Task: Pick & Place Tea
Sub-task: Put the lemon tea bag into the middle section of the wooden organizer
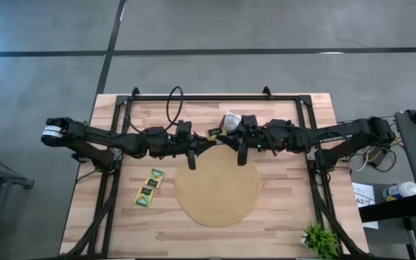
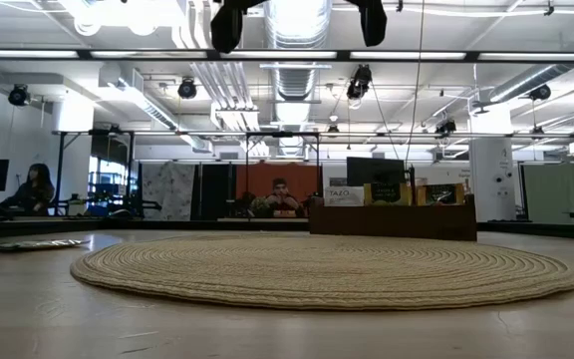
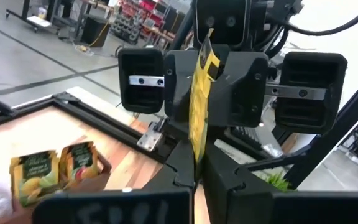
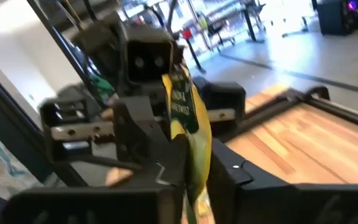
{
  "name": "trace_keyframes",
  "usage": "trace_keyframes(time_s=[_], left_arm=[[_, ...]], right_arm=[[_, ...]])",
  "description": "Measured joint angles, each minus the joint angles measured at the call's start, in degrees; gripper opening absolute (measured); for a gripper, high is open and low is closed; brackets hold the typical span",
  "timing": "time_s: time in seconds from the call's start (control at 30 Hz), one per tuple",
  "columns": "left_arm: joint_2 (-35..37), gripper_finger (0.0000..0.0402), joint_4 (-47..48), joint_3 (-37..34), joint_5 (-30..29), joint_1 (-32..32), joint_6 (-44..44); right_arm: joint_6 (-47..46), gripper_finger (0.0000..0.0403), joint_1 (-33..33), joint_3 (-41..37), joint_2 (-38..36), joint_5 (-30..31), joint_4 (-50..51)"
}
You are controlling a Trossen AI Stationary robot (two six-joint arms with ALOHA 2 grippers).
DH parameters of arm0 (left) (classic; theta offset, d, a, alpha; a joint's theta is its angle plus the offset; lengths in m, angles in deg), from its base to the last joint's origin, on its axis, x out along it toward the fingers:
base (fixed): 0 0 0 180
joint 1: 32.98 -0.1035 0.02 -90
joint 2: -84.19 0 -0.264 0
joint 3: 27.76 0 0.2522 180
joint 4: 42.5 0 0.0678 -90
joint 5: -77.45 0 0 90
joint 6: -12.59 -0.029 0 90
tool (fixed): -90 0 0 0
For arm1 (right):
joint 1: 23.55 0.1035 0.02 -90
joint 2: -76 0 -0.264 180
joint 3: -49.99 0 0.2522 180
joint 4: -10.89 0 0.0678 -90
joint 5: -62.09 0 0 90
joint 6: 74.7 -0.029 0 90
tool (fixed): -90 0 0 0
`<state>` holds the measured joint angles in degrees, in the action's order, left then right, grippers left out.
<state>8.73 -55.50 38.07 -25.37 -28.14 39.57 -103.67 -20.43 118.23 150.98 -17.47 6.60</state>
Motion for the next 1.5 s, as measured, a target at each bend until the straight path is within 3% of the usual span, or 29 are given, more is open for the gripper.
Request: trace_keyframes(time_s=[0.17,0.3,0.5,0.7,1.1,1.5], left_arm=[[0.02,0.0010,4.83,0.00,-0.45,-0.28,-0.05],[-0.19,0.0009,10.89,0.00,-1.42,-0.28,-0.77],[-2.59,0.0009,13.21,0.00,-1.21,-0.28,-1.85],[-5.72,0.0008,13.00,1.11,-1.12,-0.37,-4.39],[-10.32,0.0008,12.90,4.83,-0.03,-0.39,-9.91],[-10.10,0.0013,15.31,4.97,0.63,-0.37,-13.89]], right_arm=[[0.00,0.0102,0.00,1.98,-0.13,-0.04,10.23],[0.60,0.0128,-0.19,6.87,-0.42,-0.21,24.84],[12.48,0.0127,-0.39,19.11,2.34,-0.94,49.32],[20.73,0.0117,-2.13,31.31,8.69,-3.98,65.21],[26.22,0.0136,-2.16,46.18,20.70,-5.07,82.52],[25.04,0.0131,-2.14,52.20,23.91,-4.98,86.03]])
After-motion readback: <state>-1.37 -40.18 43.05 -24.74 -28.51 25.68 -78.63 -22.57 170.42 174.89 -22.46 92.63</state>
